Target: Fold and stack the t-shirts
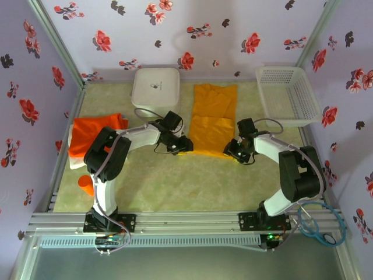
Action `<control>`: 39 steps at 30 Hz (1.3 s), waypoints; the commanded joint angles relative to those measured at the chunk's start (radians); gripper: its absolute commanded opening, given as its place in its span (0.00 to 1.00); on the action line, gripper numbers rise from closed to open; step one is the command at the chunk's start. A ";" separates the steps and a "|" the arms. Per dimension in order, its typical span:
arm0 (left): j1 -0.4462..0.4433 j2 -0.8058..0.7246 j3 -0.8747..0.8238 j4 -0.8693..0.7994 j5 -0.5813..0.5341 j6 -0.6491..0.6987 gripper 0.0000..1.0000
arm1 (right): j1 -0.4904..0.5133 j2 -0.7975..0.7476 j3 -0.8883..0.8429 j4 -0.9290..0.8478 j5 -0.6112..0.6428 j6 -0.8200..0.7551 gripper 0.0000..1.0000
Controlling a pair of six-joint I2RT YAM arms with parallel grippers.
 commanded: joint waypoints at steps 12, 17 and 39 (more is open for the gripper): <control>-0.008 0.021 0.046 -0.038 0.001 0.013 0.39 | 0.006 0.044 0.031 0.063 -0.034 0.010 0.06; 0.006 -0.010 0.031 -0.066 -0.012 0.027 0.42 | -0.003 0.027 0.039 0.055 -0.038 0.006 0.00; 0.001 0.114 0.151 -0.070 0.029 0.013 0.42 | -0.020 0.018 0.043 0.052 -0.067 -0.005 0.00</control>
